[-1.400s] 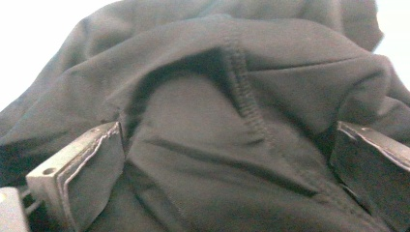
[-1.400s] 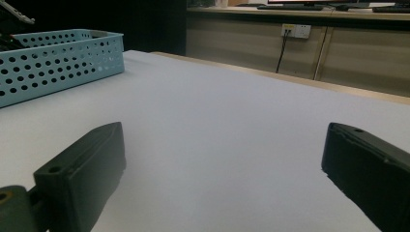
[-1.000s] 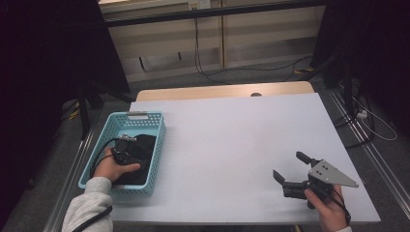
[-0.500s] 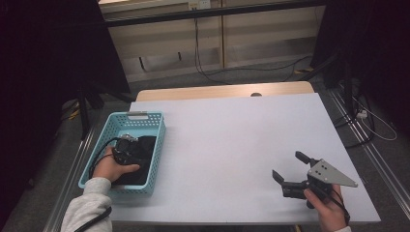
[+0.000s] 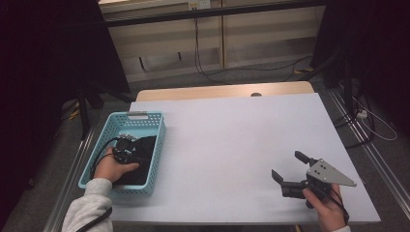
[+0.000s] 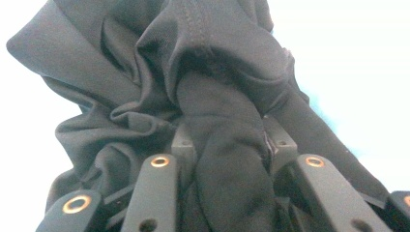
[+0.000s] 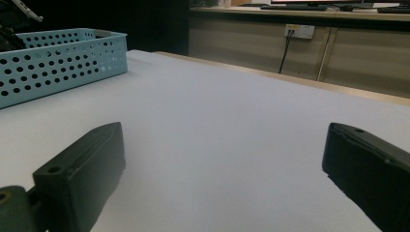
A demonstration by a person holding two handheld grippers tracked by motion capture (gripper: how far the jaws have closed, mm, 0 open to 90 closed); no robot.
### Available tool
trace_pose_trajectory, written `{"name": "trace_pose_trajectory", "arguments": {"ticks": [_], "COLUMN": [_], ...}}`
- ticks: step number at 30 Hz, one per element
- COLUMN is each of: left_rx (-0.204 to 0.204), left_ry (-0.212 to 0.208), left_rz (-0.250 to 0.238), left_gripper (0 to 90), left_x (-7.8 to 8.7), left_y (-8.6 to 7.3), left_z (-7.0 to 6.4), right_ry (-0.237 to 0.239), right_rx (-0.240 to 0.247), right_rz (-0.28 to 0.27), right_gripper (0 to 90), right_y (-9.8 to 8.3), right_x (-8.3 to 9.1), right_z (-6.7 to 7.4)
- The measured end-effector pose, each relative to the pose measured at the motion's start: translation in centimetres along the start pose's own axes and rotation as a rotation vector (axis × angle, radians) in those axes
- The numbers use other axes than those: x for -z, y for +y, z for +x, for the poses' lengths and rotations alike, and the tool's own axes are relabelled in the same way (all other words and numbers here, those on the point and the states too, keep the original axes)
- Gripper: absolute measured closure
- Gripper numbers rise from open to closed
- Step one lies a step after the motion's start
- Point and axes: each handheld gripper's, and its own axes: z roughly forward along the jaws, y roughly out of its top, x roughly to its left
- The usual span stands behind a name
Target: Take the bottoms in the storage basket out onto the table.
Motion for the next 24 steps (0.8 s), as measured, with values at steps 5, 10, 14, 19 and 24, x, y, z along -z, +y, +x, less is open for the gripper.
{"name": "trace_pose_trajectory", "arguments": {"ticks": [5, 10, 14, 19, 24], "left_rx": [0.001, 0.035, 0.051, 0.066, 0.086], "left_ry": [-0.004, 0.002, 0.003, 0.013, 0.054], "left_rz": [0.006, 0.006, -0.006, -0.013, -0.014], "left_gripper": [68.9, 69.5, 69.9, 70.4, 71.3], "left_x": [0.1, 0.1, 0.4, 0.6, 0.9], "left_y": [0.1, 0.3, 0.2, 0.4, 1.0], "left_z": [0.1, 0.1, 0.3, 0.6, 0.7], "right_ry": [0.0, -0.002, -0.008, -0.009, -0.011], "right_rx": [-0.001, -0.001, -0.002, -0.001, -0.005], "right_rz": [0.001, -0.001, 0.003, 0.0, 0.0], "right_gripper": [0.8, 0.8, 0.6, 0.6, 0.6], "right_y": [0.0, 0.0, -0.1, 0.0, 0.0], "right_x": [0.0, 0.0, -0.1, -0.1, 0.0], "right_z": [0.0, 0.0, -0.1, -0.1, -0.1]}}
